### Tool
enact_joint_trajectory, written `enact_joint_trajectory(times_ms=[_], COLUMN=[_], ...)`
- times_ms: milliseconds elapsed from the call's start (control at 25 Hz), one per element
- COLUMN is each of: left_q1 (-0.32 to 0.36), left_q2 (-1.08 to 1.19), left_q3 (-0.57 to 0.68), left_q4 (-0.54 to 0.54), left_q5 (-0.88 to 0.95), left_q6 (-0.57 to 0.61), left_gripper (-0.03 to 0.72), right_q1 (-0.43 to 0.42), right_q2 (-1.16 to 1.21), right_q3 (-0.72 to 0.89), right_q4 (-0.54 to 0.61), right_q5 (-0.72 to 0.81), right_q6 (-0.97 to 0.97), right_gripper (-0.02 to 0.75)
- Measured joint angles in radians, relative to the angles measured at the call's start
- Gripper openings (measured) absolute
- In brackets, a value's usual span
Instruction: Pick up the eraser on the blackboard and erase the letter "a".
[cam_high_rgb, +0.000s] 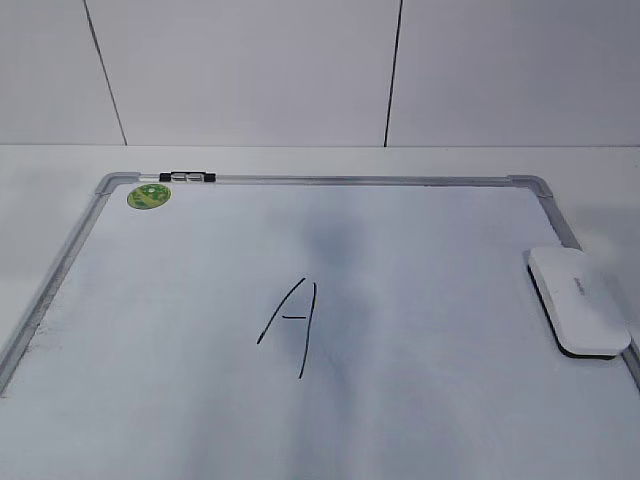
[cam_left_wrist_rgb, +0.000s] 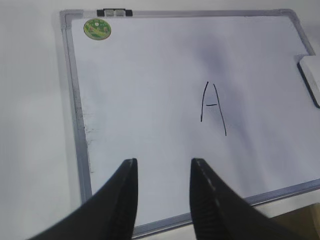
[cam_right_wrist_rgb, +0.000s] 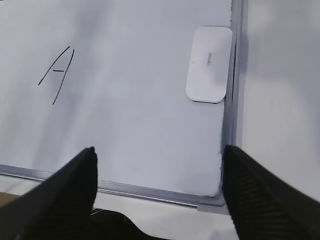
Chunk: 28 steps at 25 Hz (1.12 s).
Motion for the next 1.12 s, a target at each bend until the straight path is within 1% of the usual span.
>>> enact_joint_trajectory(times_ms=[200, 320, 760, 1120], left_q1=[-0.002, -0.002, -0.002, -0.002], left_q2=[-0.103, -0.183, -0.454, -0.618], left_q3=[0.013, 0.053, 0.265, 0.447], left_q4=[-0.004, -0.005, -0.008, -0.008], left_q5=[0.005, 0.008, 0.016, 0.020], left_q6=[-0.007, -0.010, -0.011, 0.036], left_gripper=[0.267, 0.267, 0.267, 0.267], right_q1=[0.000, 0.000, 0.000, 0.000], right_q2=[-0.115, -0.182, -0.365, -0.475], right_q3=[0.102, 0.174, 0.346, 0.459], right_q4=[0.016, 0.037, 0.041, 0.044], right_q5=[0.004, 0.004, 0.008, 0.009], right_q6=[0.002, 0.002, 0.004, -0.027], right_gripper=[0.592, 0.592, 0.592, 0.592])
